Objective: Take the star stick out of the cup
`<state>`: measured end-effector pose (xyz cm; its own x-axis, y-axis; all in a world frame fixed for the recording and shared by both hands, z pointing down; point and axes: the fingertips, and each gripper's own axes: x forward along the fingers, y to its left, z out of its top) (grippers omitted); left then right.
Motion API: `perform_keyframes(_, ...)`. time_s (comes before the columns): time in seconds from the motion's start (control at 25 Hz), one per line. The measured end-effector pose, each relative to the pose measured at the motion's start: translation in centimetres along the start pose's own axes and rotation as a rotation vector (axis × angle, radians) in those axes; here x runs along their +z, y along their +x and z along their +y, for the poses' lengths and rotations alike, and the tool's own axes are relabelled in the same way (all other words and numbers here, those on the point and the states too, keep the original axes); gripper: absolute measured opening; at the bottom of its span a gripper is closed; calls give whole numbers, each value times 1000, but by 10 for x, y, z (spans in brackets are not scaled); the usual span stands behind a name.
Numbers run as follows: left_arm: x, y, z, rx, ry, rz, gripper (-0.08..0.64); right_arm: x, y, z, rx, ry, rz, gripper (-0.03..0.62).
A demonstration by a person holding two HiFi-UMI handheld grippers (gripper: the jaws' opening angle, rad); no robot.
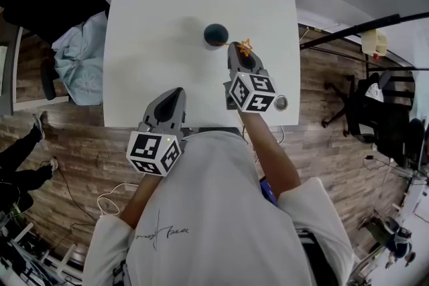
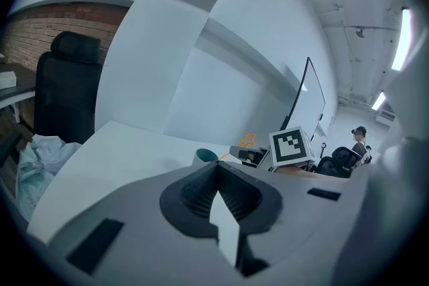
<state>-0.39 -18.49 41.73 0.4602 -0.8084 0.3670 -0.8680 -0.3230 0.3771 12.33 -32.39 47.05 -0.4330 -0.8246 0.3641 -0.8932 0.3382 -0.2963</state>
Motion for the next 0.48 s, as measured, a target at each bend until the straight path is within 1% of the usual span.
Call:
perform_keyframes(0.16,-6,2,-4,-27,4,17,-3,4,-4,5,20,-26,-1,25)
perform_keyframes(0.48,-7,-5,-5,-45,4,6,-3,12,-16,9,3,-53,-12,25)
